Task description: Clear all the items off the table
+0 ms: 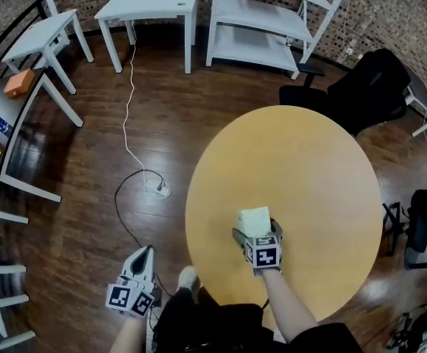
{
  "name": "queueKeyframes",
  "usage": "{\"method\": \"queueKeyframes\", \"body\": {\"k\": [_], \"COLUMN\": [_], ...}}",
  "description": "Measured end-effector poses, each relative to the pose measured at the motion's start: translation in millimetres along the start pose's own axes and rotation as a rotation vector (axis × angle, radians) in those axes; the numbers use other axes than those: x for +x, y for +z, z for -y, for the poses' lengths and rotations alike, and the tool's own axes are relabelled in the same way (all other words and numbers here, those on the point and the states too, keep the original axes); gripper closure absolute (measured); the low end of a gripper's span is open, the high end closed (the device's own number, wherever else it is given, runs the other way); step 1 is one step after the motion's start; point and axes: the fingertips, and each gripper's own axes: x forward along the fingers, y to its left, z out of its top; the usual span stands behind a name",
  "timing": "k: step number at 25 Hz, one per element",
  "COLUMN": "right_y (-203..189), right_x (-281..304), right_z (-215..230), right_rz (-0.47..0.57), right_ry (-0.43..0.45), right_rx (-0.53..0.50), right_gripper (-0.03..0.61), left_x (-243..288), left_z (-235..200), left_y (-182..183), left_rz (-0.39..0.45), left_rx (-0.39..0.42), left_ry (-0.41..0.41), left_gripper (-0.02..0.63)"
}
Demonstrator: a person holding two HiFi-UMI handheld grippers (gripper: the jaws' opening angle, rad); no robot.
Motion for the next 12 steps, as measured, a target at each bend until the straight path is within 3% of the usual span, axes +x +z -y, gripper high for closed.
{"method": "queueKeyframes", "body": {"k": [5, 9, 12], "right_y": [-5, -13, -14], "right_x": [5, 0, -13], "right_z": [-11, -22, -28], "right_rz": [-0.034, -0.098, -0.079], "right_ry": [-0.030, -0.012, -0.026], "right_rx": [-0.008, -0.025, -0.025], "right_gripper": [0.032, 0.067, 0.069], "left_x": [-7, 0, 4], "left_z": [-13, -9, -3], "left_y": [4, 19, 33], "left_rz": [0.010, 0.028, 0.051], "left_rx": [-0.017, 0.003, 0.023], "left_ry": [0.005, -0.039, -0.081], "left_gripper": [0.623, 0.623, 0.623]}}
